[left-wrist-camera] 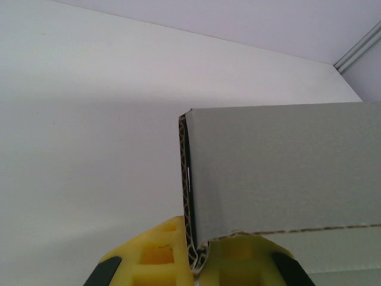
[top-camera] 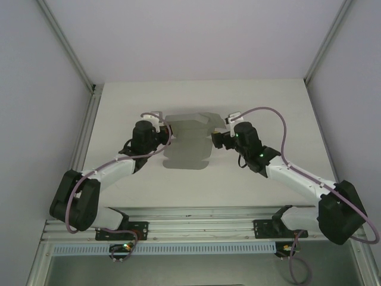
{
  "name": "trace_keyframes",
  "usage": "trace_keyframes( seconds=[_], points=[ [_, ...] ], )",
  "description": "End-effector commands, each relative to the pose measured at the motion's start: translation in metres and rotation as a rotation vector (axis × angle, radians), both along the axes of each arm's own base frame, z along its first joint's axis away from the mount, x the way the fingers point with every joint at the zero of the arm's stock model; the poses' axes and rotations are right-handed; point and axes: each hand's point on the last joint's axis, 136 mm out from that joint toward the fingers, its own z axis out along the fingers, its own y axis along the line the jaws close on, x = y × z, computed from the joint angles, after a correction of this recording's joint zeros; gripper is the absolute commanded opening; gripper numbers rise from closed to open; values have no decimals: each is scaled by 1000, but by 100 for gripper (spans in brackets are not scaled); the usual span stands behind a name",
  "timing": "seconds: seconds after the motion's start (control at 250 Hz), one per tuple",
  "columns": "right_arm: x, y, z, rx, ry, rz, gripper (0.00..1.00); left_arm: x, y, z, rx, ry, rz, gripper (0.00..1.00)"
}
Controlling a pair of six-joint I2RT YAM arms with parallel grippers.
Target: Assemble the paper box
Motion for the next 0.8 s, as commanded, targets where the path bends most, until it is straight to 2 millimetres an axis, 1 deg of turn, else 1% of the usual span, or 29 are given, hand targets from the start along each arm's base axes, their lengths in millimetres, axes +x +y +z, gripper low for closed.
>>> trace_keyframes(
  seconds=[0.0, 0.076, 0.216, 0.272, 0.312, 0.32, 0.351, 0.455, 0.499, 0.555, 0.671, 0.747, 0.795],
  points=[
    [8, 21, 11, 25, -31, 87, 100, -4, -9, 19, -45, -46, -40, 0],
    [12, 26, 9, 33, -25, 95, 100, -4, -10, 20, -56, -42, -36, 0],
    [15, 43, 5, 48, -32, 116, 100, -3, -12, 23, -93, -32, -26, 0],
    [19, 42, 5, 43, -45, 76, 100, -2, -11, 25, -105, -23, -9, 0],
    [21, 41, 9, 45, -66, 49, 100, -1, -11, 26, -114, -18, -2, 0],
    [23, 42, 2, 35, -55, 42, 100, -1, -11, 26, -116, -17, -1, 0],
    [26, 40, 1, 27, -61, 8, 100, -1, -12, 27, -125, -16, 2, 0],
    [33, 36, 5, -25, -113, -84, 99, -1, -15, 33, -147, -19, 0, 0],
    [36, 33, 6, -35, -124, -123, 100, -2, -15, 32, -148, -17, 0, 0],
    [39, 36, 6, -36, -121, -148, 100, -3, -17, 33, -148, -25, 2, 0],
    [41, 41, 4, -80, -127, -199, 100, -5, -17, 38, -136, -46, 17, 0],
    [40, 36, 3, -134, -163, -287, 100, -5, -15, 42, -131, -59, 37, 0],
    [38, 36, 5, -156, -185, -319, 100, -5, -13, 42, -132, -58, 56, 0]
  ],
)
